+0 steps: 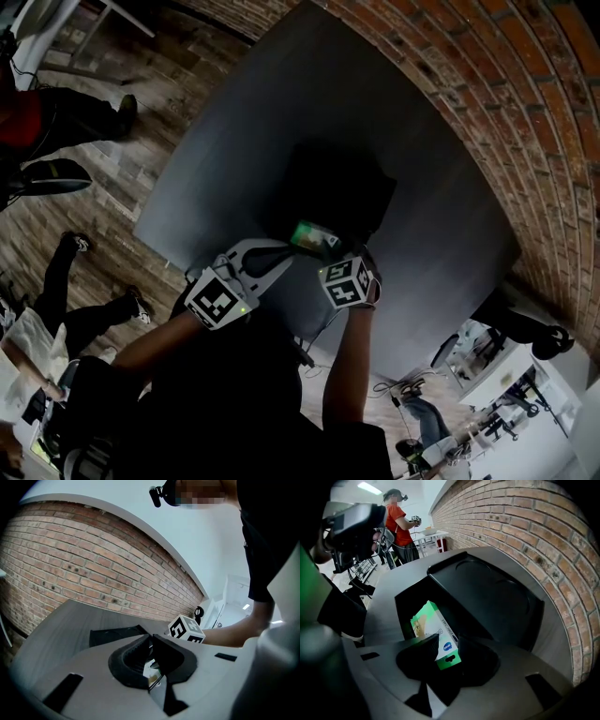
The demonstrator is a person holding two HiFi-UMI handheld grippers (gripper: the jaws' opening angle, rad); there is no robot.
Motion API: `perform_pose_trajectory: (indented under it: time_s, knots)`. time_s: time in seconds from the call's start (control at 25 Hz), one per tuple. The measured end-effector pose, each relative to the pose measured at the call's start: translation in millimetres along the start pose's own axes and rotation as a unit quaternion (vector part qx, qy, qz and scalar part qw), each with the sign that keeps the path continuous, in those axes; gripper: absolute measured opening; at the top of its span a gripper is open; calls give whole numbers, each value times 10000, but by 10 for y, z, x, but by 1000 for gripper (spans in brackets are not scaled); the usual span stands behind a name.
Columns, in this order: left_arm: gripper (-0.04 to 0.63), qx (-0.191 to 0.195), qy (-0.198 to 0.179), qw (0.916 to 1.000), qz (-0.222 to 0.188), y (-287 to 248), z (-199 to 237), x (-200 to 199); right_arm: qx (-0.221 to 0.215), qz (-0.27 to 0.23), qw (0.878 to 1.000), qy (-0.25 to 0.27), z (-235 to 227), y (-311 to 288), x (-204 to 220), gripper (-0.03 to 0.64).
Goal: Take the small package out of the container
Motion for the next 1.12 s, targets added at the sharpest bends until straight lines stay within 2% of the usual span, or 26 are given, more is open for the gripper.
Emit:
perform_pose_trajectory:
  time_s: [0.44, 1.12]
  knots:
    - [49, 1, -103, 9999, -16, 0, -61, -22, 157, -190, 9997, 35, 96, 220, 81, 94]
    - [49, 20, -228, 9997, -58, 119, -252, 36, 219, -193, 9995, 151, 465, 319, 304, 71]
Point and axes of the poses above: the fingertips, and each gripper's own axes: y backward along the fingers, z to its left, x out of its underside, the point moved 5 cm from there along y, backward along the fingers, and after that the axes turned 10 degrees about z, right-handed, at the moved point
